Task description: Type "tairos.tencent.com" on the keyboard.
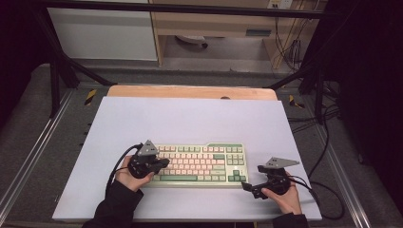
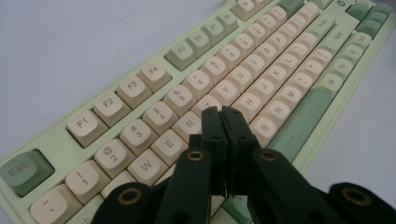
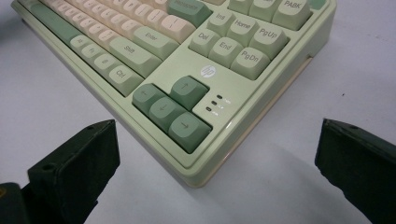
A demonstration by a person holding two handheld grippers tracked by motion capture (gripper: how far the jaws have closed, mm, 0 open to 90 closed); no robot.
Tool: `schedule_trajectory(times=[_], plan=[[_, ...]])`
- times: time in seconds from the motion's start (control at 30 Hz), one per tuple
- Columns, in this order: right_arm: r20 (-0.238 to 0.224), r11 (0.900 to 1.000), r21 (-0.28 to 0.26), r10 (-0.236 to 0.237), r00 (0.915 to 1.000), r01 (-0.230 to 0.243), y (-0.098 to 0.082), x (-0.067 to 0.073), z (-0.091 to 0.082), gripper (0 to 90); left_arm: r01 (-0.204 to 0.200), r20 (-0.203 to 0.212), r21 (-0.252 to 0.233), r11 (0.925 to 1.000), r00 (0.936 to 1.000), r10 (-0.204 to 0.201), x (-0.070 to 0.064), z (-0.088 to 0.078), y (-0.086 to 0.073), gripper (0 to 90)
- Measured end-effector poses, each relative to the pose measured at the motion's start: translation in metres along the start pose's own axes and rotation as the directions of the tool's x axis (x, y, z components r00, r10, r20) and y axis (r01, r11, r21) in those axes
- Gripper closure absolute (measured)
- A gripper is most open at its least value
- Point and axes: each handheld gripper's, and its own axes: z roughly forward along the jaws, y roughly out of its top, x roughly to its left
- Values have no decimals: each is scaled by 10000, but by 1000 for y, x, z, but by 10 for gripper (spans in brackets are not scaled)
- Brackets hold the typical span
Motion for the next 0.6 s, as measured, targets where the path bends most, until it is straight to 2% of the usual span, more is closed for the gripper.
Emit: schedule_trajectory(times=[0.23,0.6], plan=[[-8,10000,-19,1,10000,-1,0,0,0,4,-3,81,31,10000,10000,3,0,8,5,897],[3,10000,-1,-4,10000,4,0,0,1,4,139,-88,63,9999,9999,-139,3,24,10,897]])
